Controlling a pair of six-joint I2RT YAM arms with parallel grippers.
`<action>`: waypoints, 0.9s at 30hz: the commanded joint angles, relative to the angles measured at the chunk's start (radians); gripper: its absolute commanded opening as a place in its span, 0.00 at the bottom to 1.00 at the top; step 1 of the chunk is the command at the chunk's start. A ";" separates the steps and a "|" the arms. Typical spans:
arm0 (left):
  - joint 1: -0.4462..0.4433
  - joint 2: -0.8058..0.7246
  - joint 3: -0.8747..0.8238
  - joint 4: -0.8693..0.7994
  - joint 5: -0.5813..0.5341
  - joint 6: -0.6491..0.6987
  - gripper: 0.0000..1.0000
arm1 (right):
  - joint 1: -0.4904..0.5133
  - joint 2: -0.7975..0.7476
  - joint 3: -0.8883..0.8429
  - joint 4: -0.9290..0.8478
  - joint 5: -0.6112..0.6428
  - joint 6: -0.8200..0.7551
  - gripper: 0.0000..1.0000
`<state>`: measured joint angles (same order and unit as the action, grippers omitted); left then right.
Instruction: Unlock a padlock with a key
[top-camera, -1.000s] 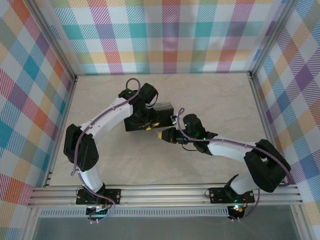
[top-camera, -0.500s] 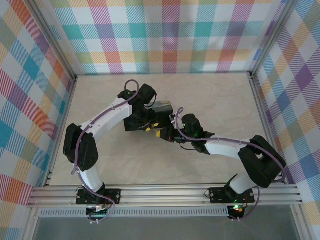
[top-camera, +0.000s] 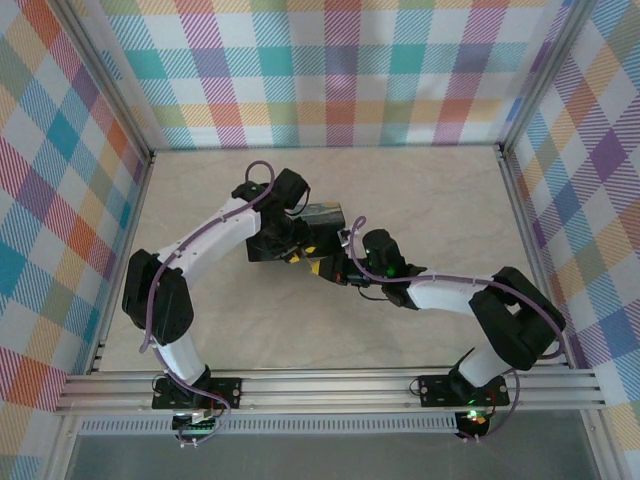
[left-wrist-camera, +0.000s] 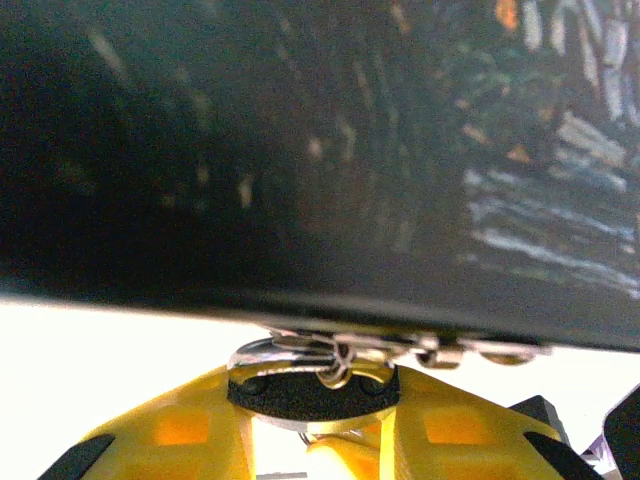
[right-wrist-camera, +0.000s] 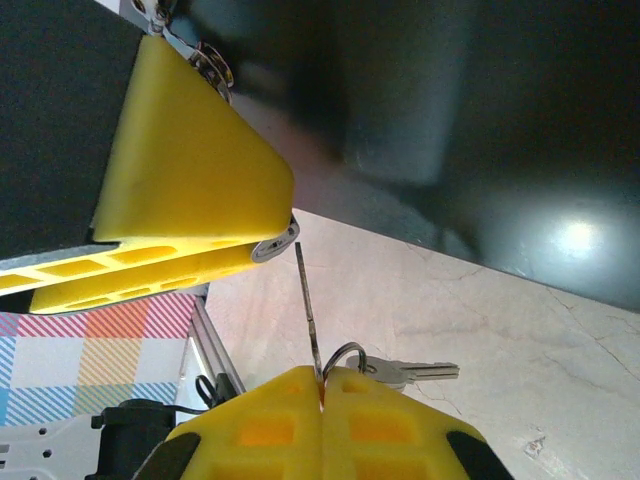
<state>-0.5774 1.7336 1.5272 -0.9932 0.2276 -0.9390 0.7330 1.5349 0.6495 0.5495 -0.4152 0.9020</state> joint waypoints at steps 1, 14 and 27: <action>0.012 -0.046 -0.006 0.009 0.021 -0.012 0.00 | 0.006 0.010 -0.012 0.072 -0.001 0.001 0.01; 0.014 -0.048 -0.006 0.005 0.016 -0.012 0.00 | 0.005 -0.010 -0.029 0.074 0.024 -0.014 0.01; 0.014 -0.054 -0.009 0.006 0.015 -0.013 0.00 | 0.005 -0.019 -0.018 0.073 0.019 -0.019 0.01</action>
<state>-0.5770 1.7321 1.5261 -0.9916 0.2272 -0.9470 0.7338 1.5375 0.6319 0.5846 -0.4004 0.9009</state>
